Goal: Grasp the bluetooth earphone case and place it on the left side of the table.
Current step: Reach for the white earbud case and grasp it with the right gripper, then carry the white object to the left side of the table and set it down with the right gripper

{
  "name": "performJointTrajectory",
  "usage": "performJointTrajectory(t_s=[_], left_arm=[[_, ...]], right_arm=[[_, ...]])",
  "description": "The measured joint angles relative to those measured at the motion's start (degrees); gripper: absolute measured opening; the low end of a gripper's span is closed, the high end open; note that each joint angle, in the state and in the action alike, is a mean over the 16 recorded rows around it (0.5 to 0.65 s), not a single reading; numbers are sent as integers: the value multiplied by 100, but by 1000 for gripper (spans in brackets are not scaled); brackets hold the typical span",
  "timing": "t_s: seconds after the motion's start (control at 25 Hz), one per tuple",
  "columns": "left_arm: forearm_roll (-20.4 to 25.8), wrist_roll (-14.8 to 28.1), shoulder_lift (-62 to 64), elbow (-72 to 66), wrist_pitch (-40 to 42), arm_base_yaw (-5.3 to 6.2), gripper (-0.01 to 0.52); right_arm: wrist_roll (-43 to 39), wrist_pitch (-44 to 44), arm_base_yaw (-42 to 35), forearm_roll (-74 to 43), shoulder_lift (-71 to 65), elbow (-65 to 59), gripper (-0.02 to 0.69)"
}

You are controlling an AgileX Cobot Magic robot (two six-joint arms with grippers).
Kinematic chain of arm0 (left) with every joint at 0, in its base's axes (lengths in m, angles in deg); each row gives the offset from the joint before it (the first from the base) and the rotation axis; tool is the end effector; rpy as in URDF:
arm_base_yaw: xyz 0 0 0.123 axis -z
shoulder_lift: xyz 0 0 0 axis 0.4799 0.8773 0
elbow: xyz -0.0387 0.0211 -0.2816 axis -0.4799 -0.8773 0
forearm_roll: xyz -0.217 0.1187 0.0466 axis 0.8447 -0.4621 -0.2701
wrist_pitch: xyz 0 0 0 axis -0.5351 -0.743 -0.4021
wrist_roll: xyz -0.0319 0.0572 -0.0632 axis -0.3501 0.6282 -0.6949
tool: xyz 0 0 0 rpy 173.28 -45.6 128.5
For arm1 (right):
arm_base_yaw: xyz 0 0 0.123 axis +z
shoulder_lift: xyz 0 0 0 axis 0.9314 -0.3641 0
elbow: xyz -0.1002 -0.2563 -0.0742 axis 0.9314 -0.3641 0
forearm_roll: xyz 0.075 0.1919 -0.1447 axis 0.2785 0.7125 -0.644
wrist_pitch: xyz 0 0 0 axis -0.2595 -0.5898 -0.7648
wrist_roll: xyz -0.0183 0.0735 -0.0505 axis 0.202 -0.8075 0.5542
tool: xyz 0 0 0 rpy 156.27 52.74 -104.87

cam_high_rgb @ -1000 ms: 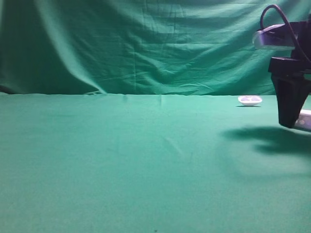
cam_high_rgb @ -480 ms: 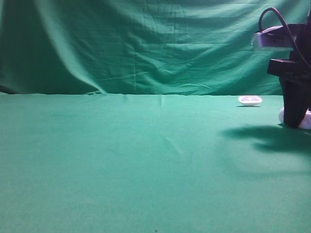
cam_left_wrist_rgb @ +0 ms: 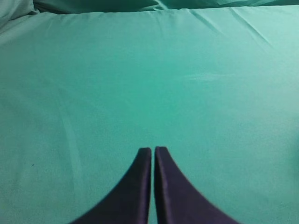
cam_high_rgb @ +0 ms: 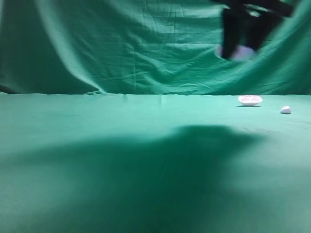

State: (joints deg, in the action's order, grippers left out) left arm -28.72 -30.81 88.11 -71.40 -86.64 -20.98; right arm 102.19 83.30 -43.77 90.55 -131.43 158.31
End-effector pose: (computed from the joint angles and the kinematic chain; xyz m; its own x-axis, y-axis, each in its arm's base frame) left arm 0.0527 -0.0049 0.1767 -0.2598 0.0427 -0.9647 0.1128 0.9935 0.0137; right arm 0.3709 0.1750 0.2583 -0.6741 -0.6386 -0.3712 -0.6597 0.7466 -0.0862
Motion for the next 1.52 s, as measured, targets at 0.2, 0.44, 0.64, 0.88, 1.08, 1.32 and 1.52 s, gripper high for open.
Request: performJointTrajectory(t_s=[0.2,0.44,0.64,0.88,1.08,1.32,1.52], left_arm=[[0,0,0,0,0,0,0],[0,0,0,0,0,0,0],[0,0,0,0,0,0,0],[0,0,0,0,0,0,0],[0,0,0,0,0,0,0],[0,0,0,0,0,0,0],[0,0,0,0,0,0,0]], right_arm=[[-45,237,884,53,-724,1408,326],[-147,175,1721,81,-1910,2784,326],[-232,-136,2151,94,-2754,3409,326],[-280,-663,2410,138,-3280,3606,336],[-285,-897,2482,180,-3428,3618,408],[-285,-828,2488,217,-3257,3624,505],[-320,-333,2487,189,-2745,3625,458]])
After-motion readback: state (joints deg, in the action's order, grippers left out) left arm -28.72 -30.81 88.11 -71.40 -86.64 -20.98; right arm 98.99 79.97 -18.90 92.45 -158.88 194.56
